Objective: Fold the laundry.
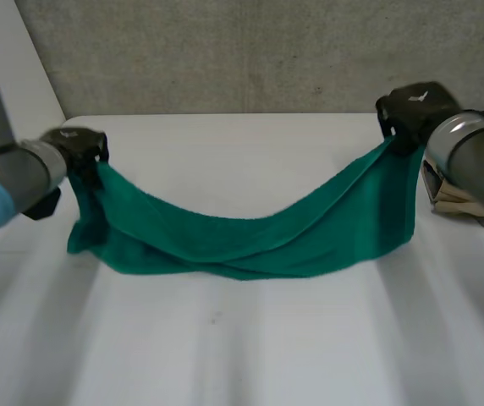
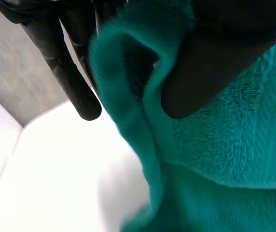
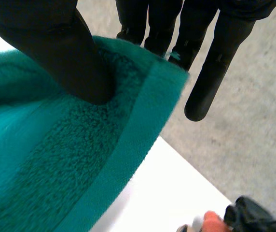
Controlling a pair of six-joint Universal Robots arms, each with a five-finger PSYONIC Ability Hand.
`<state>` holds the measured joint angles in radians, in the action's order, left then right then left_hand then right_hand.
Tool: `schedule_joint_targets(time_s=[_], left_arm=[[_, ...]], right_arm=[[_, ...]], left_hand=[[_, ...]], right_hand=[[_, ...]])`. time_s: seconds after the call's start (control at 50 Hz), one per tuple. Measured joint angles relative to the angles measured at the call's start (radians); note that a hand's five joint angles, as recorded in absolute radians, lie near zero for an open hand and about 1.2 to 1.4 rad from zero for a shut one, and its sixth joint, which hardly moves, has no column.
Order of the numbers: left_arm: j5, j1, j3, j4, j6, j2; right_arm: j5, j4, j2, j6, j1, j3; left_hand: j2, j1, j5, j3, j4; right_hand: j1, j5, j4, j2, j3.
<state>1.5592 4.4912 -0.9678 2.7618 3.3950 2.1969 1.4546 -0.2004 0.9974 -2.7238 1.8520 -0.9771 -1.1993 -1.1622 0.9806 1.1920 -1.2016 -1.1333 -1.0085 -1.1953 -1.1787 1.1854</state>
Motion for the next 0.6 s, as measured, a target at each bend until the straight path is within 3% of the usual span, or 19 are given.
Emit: schedule_joint_targets(time_s=[0.08, 0.1, 0.14, 0.16, 0.2, 0.38, 0.6], left_arm=[[0.052, -0.008, 0.142, 0.001, 0.024, 0.169], [0.058, -0.009, 0.19, -0.001, 0.027, 0.209], [0.06, -0.011, 0.257, -0.006, 0.028, 0.255], [0.054, -0.013, 0.309, -0.013, 0.027, 0.284], [0.041, -0.015, 0.363, -0.025, 0.026, 0.306], [-0.043, -0.01, 0.373, -0.072, 0.025, 0.201], [-0.156, 0.032, -0.162, 0.078, 0.097, -0.107]], right_arm=[[0.104, 0.084, -0.129, 0.019, 0.035, 0.065], [0.132, 0.112, -0.157, 0.025, 0.043, 0.08], [0.168, 0.153, -0.188, 0.032, 0.054, 0.1], [0.194, 0.185, -0.206, 0.037, 0.061, 0.111], [0.221, 0.219, -0.221, 0.042, 0.07, 0.12], [0.255, 0.275, -0.169, 0.044, 0.104, 0.073], [0.138, 0.261, 0.06, 0.041, 0.138, -0.077]], left_hand=[[0.14, 0.095, -0.077, -0.117, 0.127], [0.349, 0.351, -0.302, -0.341, 0.354], [0.543, 0.545, -0.475, -0.51, 0.528], [0.804, 0.849, -0.758, -0.791, 0.816], [0.962, 0.97, -0.904, -0.951, 0.967], [0.995, 0.973, -0.933, -0.979, 1.002], [0.95, 0.909, -0.929, -0.949, 0.947]], right_hand=[[0.0, 0.0, -0.001, 0.0, 0.004], [0.0, 0.0, -0.001, 0.0, 0.004], [0.0, 0.0, -0.002, 0.0, 0.004], [0.0, 0.0, -0.003, 0.0, 0.004], [0.0, 0.0, -0.003, 0.0, 0.004], [0.0, 0.0, -0.003, 0.0, 0.004], [0.0, 0.0, -0.003, 0.0, 0.004]])
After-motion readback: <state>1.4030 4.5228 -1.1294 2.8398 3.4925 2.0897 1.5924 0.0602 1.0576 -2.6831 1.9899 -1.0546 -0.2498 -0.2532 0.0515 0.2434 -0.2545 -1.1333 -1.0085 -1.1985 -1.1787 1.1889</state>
